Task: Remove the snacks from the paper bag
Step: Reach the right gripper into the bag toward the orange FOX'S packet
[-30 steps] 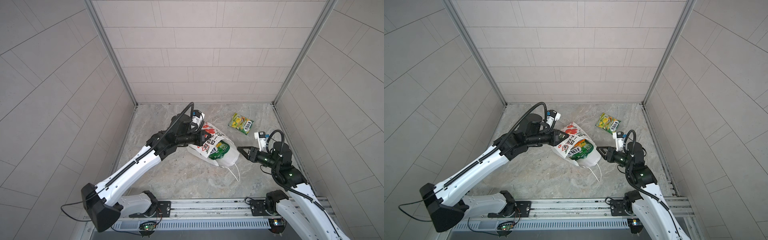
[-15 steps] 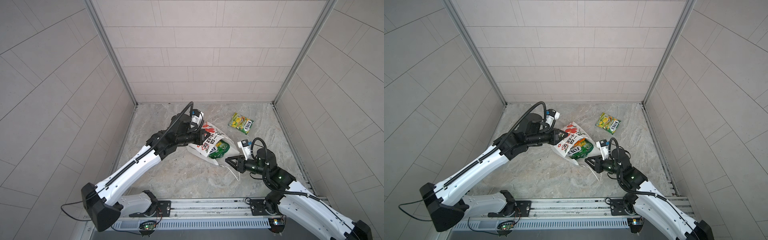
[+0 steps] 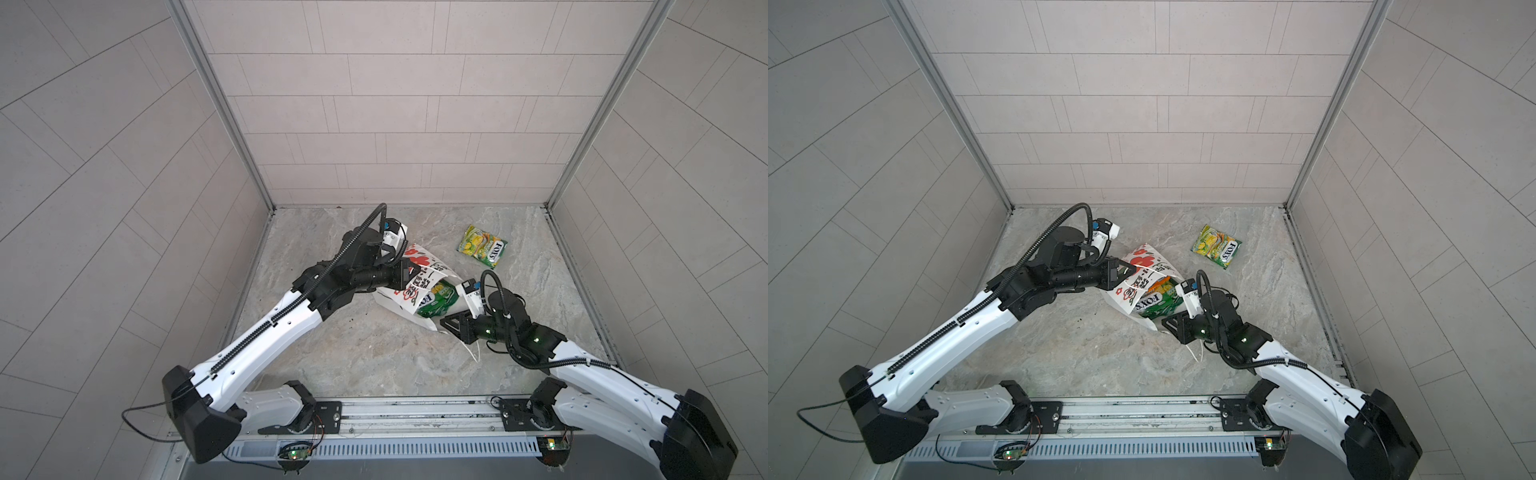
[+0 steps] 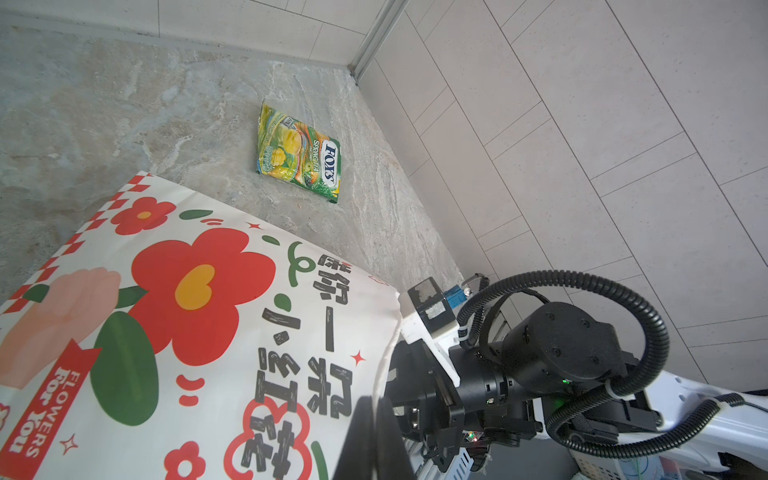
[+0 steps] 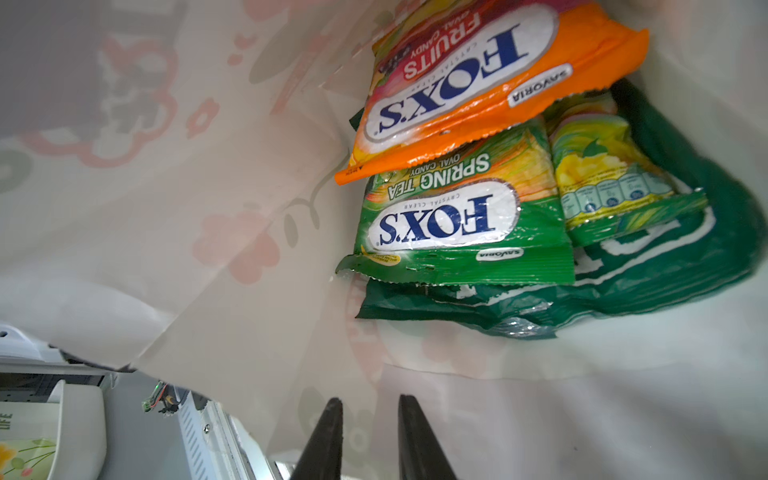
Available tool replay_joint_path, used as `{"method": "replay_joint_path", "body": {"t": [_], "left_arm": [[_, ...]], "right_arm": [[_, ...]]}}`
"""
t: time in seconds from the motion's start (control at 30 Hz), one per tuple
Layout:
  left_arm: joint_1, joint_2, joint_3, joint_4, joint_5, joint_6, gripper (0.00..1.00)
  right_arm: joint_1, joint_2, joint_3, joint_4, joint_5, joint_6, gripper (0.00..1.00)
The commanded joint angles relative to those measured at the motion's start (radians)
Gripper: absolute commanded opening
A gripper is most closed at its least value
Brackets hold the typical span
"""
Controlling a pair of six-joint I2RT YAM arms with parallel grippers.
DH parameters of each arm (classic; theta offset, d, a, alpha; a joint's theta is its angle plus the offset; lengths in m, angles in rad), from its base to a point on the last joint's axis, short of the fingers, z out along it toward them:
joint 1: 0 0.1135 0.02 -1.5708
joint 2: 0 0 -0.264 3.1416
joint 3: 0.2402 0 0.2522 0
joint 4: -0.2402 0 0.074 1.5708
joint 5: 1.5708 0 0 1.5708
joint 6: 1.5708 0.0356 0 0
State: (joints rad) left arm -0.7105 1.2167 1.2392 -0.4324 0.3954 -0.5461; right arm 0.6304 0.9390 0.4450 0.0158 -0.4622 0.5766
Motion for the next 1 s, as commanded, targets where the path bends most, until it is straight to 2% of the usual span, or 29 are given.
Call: {"method": "replay_joint_path", "body": {"t": [0.0,0.3,0.53,0.67,0.97], "left_arm": [[-0.004,-0.019,0.020,0.010,-0.004,-0.004,0.00],[-0.006,-0.017,0.020,0.016,0.000,-0.011,0.00],[-0.006,-0.017,0.018,0.018,0.001,-0.012,0.00],[-0.007,-0.013,0.019,0.021,-0.003,-0.013,0.00],[-0.009,0.001,0.024,0.044,-0.011,-0.034,0.00]], "right_arm": [[0.015,0.042,0.031,0.056,0.038,-0.019,0.27],[0.042,0.122,0.063,0.111,0.123,0.020,0.28],[0.050,0.128,0.055,0.176,0.234,0.157,0.29],[0.058,0.145,0.041,0.257,0.227,0.216,0.31],[0.078,0.201,0.060,0.268,0.213,0.208,0.32]]}}
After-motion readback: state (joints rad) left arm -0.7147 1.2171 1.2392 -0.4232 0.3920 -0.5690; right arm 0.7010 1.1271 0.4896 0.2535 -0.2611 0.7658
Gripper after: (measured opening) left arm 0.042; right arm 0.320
